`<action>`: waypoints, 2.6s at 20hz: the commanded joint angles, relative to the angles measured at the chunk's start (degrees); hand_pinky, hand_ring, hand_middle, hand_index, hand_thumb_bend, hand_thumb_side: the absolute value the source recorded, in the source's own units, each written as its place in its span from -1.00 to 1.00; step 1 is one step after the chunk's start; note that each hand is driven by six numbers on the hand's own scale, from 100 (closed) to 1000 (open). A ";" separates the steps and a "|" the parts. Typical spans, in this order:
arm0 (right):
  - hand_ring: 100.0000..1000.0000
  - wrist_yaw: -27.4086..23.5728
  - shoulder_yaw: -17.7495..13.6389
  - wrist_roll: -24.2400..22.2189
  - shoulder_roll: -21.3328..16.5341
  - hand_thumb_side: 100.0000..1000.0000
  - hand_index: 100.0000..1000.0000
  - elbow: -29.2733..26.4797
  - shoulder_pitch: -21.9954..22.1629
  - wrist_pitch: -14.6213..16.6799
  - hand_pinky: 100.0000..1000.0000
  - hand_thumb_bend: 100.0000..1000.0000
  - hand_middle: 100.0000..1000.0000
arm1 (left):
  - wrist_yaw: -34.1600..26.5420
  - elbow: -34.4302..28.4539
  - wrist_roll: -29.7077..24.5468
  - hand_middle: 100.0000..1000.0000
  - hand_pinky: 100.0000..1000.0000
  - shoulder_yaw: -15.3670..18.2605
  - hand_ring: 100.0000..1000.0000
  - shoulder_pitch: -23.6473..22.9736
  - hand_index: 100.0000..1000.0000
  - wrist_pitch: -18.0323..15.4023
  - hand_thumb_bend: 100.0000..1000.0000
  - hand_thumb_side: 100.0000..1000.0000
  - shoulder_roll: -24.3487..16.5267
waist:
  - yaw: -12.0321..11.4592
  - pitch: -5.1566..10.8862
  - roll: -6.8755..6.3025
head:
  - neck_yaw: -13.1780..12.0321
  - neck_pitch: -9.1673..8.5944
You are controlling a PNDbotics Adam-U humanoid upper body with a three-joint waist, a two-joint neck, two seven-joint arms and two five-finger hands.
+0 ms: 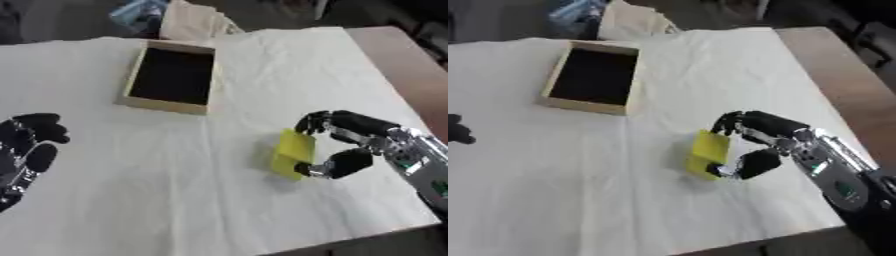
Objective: Pick up objects on the table and place them in the box.
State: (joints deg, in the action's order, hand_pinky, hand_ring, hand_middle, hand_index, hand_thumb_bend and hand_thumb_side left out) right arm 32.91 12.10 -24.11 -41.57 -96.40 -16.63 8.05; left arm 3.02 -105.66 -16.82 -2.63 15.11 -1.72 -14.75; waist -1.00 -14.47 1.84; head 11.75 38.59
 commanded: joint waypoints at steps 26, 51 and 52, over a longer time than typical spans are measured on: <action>0.47 -8.79 -4.58 1.59 -10.38 -0.12 0.34 -10.43 -5.30 0.43 0.46 -0.58 0.56 | 0.33 -0.73 -0.79 0.16 0.67 -0.34 0.23 0.96 0.52 -0.01 -0.03 0.19 -1.20 | -0.81 0.53 0.90 | 0.66 -0.55; 0.47 -10.19 -5.76 2.61 -11.74 0.04 0.42 16.81 -23.19 5.20 0.46 -0.70 0.56 | -2.50 -1.48 -6.52 0.16 0.67 -5.94 0.24 6.99 0.52 -0.30 -0.04 0.17 0.75 | -17.16 -0.11 2.69 | 10.05 -3.67; 0.46 -9.89 -5.68 2.72 -11.35 0.04 0.42 18.15 -23.85 5.29 0.46 -0.71 0.56 | -2.62 -1.52 -6.70 0.16 0.67 -6.12 0.24 7.21 0.52 -0.29 -0.04 0.17 0.85 | -17.70 -0.11 2.68 | 10.57 -3.71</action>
State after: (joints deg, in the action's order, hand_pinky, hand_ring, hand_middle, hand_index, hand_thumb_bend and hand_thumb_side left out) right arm 22.57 7.08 -21.65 -51.87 -79.49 -39.36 13.14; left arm 0.81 -106.04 -23.17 -8.60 21.58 -1.94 -13.79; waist -18.93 -15.54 4.71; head 21.59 35.65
